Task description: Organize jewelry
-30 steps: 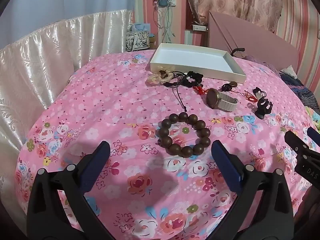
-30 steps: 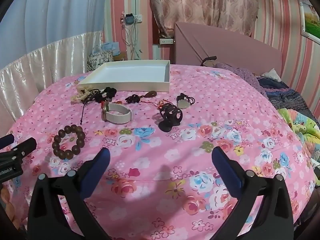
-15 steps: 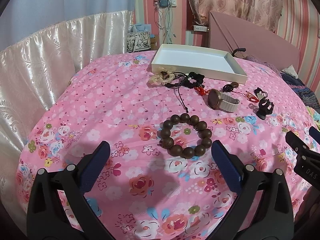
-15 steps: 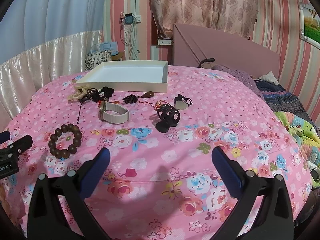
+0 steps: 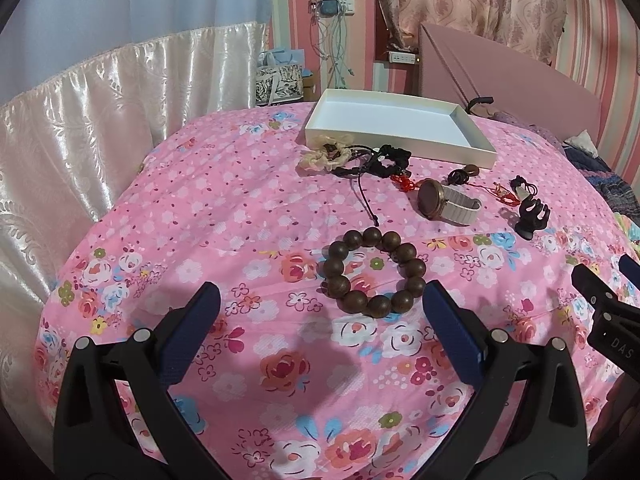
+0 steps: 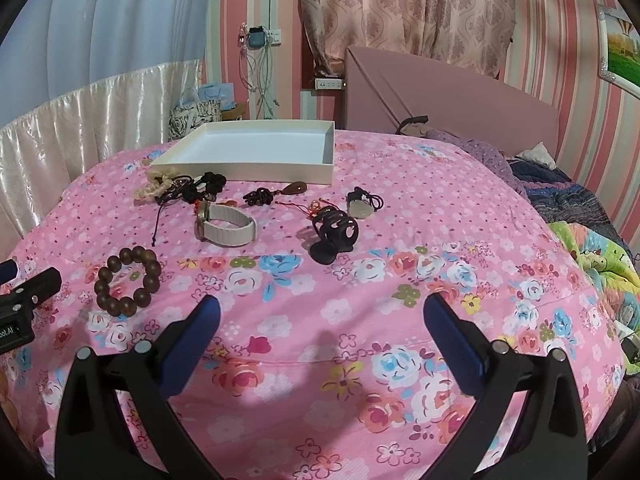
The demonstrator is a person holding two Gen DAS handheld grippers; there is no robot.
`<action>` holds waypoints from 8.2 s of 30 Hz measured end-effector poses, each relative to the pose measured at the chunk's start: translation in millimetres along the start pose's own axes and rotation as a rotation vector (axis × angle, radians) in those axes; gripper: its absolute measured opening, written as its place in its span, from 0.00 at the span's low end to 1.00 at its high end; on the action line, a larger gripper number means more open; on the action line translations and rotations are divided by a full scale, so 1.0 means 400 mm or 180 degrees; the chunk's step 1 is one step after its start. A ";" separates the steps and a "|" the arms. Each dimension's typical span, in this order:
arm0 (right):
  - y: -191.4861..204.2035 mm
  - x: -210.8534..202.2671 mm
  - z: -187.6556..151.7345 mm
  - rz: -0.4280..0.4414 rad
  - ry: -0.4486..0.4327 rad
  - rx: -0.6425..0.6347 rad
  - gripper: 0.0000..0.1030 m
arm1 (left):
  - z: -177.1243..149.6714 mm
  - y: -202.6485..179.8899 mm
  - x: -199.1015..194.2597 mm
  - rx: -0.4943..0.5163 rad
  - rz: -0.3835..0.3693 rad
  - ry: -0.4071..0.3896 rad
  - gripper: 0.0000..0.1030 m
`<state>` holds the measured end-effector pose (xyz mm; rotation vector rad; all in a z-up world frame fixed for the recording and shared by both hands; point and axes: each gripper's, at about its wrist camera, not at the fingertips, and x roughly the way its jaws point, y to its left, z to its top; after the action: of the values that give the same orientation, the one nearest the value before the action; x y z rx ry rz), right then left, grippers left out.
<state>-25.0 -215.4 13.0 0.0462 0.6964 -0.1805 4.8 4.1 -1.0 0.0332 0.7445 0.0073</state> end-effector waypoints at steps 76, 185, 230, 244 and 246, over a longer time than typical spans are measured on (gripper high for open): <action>0.009 0.030 0.035 -0.0171 0.0066 -0.0337 0.98 | 0.028 -0.014 0.051 0.0131 -0.0139 0.0128 0.97; -0.018 0.590 0.401 0.0492 0.1673 -0.0163 0.04 | 0.608 -0.052 0.432 0.0179 -0.0907 0.0365 0.05; 0.160 0.929 0.736 0.0147 0.1064 0.0096 0.03 | 0.799 -0.138 0.816 0.0248 -0.0690 0.0721 0.05; 0.154 1.071 0.730 0.0018 0.1273 0.0072 0.04 | 0.803 -0.127 0.989 0.0172 -0.0546 0.0966 0.17; 0.147 1.078 0.726 0.0028 0.1305 0.0115 0.06 | 0.797 -0.124 0.998 0.0166 -0.0535 0.1005 0.24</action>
<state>494.0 -252.0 -42.2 0.1232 1.1016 -0.1770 514.1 -47.2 -38.6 0.0193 1.0611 -0.1707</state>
